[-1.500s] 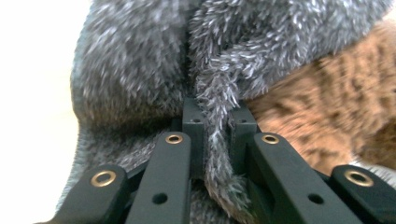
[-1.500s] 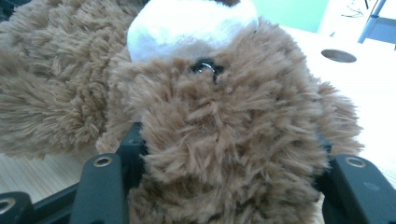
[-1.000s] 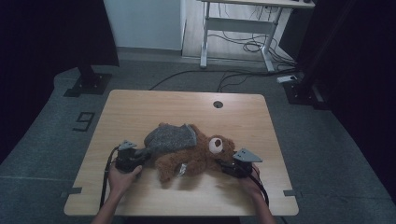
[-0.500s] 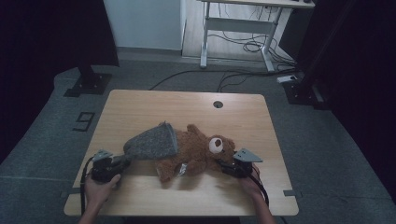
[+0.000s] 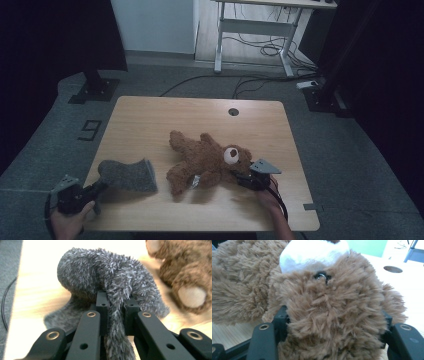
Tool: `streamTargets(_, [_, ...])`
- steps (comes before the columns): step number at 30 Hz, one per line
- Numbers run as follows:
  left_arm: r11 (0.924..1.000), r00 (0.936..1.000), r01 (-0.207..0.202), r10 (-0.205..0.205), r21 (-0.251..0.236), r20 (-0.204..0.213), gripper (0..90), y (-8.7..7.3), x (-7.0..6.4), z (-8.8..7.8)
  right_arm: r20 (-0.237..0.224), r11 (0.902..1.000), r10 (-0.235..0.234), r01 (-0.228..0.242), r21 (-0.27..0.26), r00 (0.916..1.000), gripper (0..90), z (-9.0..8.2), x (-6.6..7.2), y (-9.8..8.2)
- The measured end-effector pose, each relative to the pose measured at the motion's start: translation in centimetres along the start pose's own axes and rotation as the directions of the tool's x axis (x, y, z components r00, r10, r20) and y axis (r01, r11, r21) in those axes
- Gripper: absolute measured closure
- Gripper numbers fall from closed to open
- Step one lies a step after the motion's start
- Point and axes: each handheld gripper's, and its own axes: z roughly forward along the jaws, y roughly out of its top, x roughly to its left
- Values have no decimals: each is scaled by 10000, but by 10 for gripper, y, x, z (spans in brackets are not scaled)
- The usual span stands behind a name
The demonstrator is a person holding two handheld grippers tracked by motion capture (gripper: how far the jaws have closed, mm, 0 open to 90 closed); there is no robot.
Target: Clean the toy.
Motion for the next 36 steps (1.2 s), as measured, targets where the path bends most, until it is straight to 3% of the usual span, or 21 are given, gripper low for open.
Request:
streamTargets(3, [9989, 10000, 68, -64, -465, 70, 788, 8, -1, -12, -30, 10000, 44, -44, -17, 10000, 360, 0, -1, 0])
streamTargets(8, [9984, 9995, -168, 182, -542, 245, 786, 17, -11, -9, -29, 10000, 44, -44, -19, 10000, 360, 0, -1, 0])
streamTargets(10, [9985, 9986, -336, 353, -424, 398, 784, 21, -18, -1, -31, 10000, 54, -54, -21, 10000, 360, 0, -1, 0])
streamTargets(11, [9983, 9969, -529, 543, -261, 562, 782, 24, -27, 11, -27, 10000, 62, -62, -41, 10000, 360, 1, -1, 0])
streamTargets(12, [9983, 9969, -529, 543, -261, 562, 780, 24, -27, 11, -28, 10000, 57, -57, -21, 10000, 360, 0, -1, 0])
streamTargets(13, [9975, 9952, -704, 706, -57, 681, 779, 26, -34, 23, -29, 10000, 49, -49, -20, 10000, 359, 0, -1, 0])
streamTargets(14, [9975, 9952, -704, 706, -57, 681, 778, 26, -34, 23, -33, 10000, 49, -49, -19, 10000, 360, 0, -1, 0])
streamTargets(15, [9968, 9938, -769, 748, 225, 825, 776, 29, -41, 41, -35, 10000, 58, -58, -40, 10000, 359, 1, -1, 0])
streamTargets(16, [9968, 9938, -769, 748, 225, 825, 775, 29, -41, 41, -40, 10000, 64, -65, -41, 10000, 359, 1, -1, 0])
streamTargets(19, [9933, 9918, -915, 846, 704, 956, 769, 31, -52, 68, -49, 10000, 63, -63, -42, 10000, 358, 0, -1, -1])
streamTargets(22, [9908, 9908, -1004, 913, 911, 995, 764, 32, -57, 79, -53, 10000, 63, -63, -44, 10000, 358, 0, -1, -1])
streamTargets(24, [9876, 9904, -1085, 975, 1135, 976, 745, 31, -60, 89, -57, 10000, 65, -66, -48, 10000, 357, 0, -1, -1])
streamTargets(25, [9817, 9896, -1224, 1096, 1455, 935, 743, 29, -64, 99, -61, 10000, 76, -76, -50, 10000, 357, 1, -1, -1])
streamTargets(26, [9817, 9896, -1224, 1096, 1455, 935, 740, 29, -64, 99, -61, 10000, 76, -76, -50, 10000, 357, 1, -1, -1])
streamTargets(31, [9656, 9872, -1469, 1295, 2145, 931, 702, 23, -74, 128, -69, 10000, 83, -83, -49, 9999, 357, 1, -1, -1])
streamTargets(35, [9581, 9861, -1555, 1361, 2406, 955, 666, 22, -80, 140, -80, 9999, 100, -100, -34, 9999, 356, 0, -1, -1])
streamTargets(36, [9497, 9819, -1876, 1750, 2506, 721, 663, 21, -85, 143, -68, 9999, 93, -94, -54, 9999, 356, 0, -1, -1])
